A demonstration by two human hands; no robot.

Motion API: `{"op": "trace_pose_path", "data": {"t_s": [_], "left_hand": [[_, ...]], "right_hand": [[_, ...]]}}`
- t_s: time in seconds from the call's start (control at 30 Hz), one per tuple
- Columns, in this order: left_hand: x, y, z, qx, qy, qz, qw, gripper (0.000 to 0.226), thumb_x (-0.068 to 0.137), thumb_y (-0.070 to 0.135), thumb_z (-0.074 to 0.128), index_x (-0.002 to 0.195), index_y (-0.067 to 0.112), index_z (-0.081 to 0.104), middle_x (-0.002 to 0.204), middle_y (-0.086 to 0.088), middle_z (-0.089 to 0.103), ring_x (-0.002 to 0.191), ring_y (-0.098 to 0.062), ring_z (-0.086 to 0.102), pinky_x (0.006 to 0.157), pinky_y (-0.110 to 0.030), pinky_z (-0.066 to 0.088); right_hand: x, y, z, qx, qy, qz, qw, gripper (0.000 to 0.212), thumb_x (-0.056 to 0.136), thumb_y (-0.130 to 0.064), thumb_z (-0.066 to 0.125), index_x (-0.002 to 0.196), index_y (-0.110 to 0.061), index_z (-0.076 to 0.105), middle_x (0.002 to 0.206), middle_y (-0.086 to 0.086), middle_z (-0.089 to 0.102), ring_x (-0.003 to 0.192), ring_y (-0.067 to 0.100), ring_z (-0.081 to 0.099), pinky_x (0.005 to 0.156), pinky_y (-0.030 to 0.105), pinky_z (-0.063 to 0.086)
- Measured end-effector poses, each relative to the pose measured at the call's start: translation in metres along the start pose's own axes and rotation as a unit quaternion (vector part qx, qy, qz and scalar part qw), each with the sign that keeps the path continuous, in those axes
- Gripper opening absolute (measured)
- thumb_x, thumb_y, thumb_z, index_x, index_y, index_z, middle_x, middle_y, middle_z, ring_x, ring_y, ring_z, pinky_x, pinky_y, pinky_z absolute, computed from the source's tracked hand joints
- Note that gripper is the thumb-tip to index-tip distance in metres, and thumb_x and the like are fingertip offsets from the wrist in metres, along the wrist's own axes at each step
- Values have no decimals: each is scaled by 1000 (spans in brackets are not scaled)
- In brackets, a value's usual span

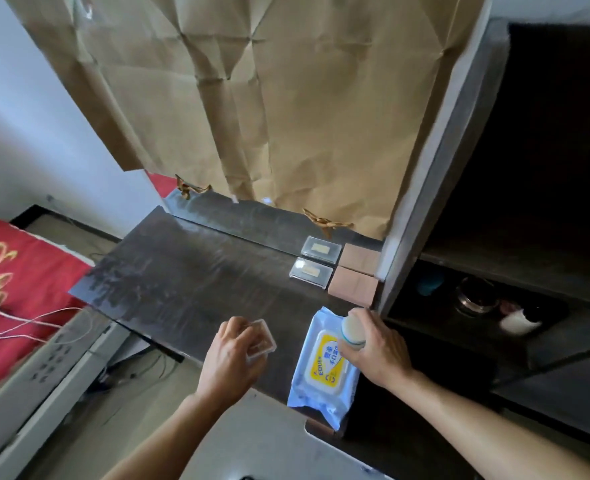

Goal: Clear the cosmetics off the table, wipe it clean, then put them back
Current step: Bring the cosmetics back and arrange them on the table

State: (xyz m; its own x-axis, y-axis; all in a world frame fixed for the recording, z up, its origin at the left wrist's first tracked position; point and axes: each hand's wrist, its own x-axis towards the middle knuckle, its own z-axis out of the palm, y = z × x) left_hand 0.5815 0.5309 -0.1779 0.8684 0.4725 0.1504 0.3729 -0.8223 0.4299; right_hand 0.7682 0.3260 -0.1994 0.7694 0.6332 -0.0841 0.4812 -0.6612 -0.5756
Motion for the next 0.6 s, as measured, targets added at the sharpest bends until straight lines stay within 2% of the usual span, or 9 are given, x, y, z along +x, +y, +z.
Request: {"op": "trace_pose_path", "data": {"t_s": [0.13, 0.33, 0.6], "left_hand": [[10, -49, -9, 15, -17, -17, 1000, 50, 63, 29, 82, 110, 21, 67, 106, 1, 58, 92, -23, 55, 73, -31, 50], [70, -136, -14, 11, -63, -24, 998, 50, 63, 37, 84, 107, 20, 69, 104, 3, 59, 93, -22, 57, 74, -33, 51], [180, -213, -2, -8, -132, 106, 986, 46, 61, 38, 73, 103, 31, 57, 92, 5, 56, 85, -23, 57, 70, -33, 50]], "right_hand": [[36, -40, 29, 4, 8, -14, 1000, 50, 70, -52, 60, 114, -35, 46, 109, -10, 59, 102, 22, 60, 81, 35, 49], [107, -84, 80, -21, 34, 29, 999, 52, 70, -52, 63, 114, -27, 50, 110, -7, 62, 98, 25, 61, 72, 34, 48], [189, -126, 129, -35, 53, 120, 991, 56, 73, -40, 70, 123, -21, 51, 118, 1, 62, 110, 28, 53, 79, 35, 47]]}}
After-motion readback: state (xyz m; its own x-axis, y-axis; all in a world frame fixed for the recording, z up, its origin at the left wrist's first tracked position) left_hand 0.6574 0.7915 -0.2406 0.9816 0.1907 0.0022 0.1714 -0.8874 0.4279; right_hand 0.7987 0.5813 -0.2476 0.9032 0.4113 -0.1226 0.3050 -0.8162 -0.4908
